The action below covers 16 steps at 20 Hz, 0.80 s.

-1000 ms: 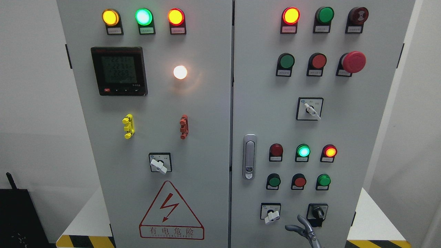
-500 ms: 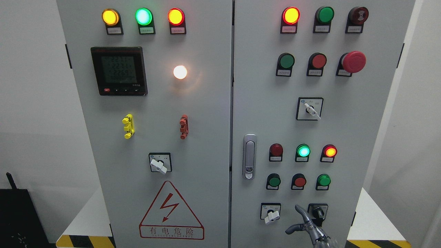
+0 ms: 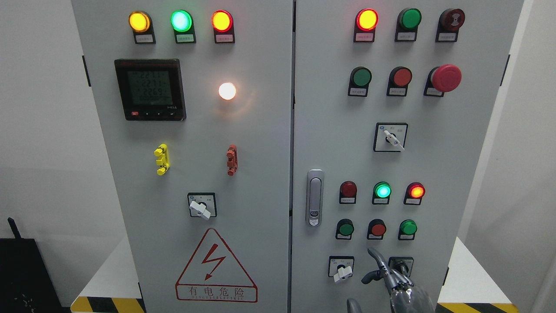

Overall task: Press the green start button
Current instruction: 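Raise the right hand toward the lower green push button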

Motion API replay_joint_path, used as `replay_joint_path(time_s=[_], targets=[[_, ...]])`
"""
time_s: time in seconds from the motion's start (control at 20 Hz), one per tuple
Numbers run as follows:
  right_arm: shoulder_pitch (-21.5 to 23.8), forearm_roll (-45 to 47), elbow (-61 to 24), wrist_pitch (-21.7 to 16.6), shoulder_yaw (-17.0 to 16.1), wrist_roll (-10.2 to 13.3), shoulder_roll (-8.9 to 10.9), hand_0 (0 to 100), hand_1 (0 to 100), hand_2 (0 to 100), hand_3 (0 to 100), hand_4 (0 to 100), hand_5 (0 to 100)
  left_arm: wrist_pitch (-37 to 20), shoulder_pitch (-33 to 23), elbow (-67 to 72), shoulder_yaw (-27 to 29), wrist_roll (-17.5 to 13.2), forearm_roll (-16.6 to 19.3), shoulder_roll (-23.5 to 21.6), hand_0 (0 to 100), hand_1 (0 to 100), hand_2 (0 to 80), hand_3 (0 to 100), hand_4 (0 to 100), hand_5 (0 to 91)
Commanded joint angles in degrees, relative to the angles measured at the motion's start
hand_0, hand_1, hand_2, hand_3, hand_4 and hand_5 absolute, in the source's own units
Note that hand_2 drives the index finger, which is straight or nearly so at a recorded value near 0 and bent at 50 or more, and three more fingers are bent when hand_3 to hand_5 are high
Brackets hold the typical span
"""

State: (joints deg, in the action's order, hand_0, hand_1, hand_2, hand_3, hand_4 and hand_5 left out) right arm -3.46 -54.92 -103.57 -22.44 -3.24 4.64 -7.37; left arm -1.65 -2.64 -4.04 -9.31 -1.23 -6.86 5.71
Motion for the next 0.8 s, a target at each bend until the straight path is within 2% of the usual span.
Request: replay_joint_path(time_s=[0.0, 0.3, 0.75], targets=[[-1.98, -3.79, 1.88, 1.25, 1.12, 0.45, -0.18, 48, 33, 0, 56, 54, 44, -0.02, 0.01, 0.0, 0.0, 0.0, 0.0, 0.0, 12, 56, 0.0, 0, 0, 0.0], [-3.48, -4.76, 3.72, 2.75, 3.14, 0.63, -0.18, 49, 33, 0, 56, 55, 43, -0.02, 0.01, 0.0, 0.0, 0.0, 0.0, 0.0, 12, 56, 0.0, 0, 0, 0.0], [-6.11, -4.85, 6.98, 2.93, 3.41, 0.63, -0.18, 50, 33, 0, 56, 55, 43, -0.02, 0.01, 0.0, 0.0, 0.0, 0.0, 0.0, 12, 56, 0.0, 0, 0, 0.0]])
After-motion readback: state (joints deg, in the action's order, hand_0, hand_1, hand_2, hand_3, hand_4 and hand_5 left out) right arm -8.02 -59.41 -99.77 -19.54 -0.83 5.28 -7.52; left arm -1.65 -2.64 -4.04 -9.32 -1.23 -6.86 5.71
